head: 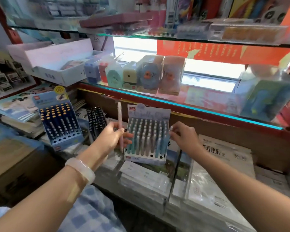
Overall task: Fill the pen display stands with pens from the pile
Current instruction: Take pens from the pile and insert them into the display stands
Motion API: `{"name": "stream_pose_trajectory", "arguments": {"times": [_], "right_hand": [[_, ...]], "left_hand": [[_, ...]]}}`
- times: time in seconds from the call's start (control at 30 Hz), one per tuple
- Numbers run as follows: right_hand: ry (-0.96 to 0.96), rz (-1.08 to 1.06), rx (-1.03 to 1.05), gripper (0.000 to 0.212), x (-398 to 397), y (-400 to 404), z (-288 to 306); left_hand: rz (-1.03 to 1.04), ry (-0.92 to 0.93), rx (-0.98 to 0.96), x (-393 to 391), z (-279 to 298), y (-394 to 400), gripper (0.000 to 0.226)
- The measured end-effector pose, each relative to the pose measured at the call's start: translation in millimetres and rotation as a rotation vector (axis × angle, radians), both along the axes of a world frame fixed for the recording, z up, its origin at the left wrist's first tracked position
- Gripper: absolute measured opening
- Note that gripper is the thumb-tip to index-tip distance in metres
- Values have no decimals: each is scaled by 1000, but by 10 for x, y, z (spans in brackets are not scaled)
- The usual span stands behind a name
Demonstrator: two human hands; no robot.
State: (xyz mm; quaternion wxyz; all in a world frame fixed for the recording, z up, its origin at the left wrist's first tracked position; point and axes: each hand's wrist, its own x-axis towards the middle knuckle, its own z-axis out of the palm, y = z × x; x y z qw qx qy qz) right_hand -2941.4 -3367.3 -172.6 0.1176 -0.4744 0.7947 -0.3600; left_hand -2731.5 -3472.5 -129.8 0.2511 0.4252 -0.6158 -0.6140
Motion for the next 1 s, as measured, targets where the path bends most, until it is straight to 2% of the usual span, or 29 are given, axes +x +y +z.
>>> {"name": "stream_pose_trajectory", "arguments": {"times": [0.2,0.77,0.9,1.0], "right_hand": [[24,13,4,15,47,10,-141],[143,-5,166,14,191,-20,-376],[129,58,289,19,125,-6,-284],[50,36,158,17,68,-34,-23]], "left_hand": [[2,-19,0,25,-65,0,15],[-39,-74,16,34,-80,49,13],[-109,-105,-25,63,-66,116,11],[-205,-172,-89,104,-62,139,11]]}}
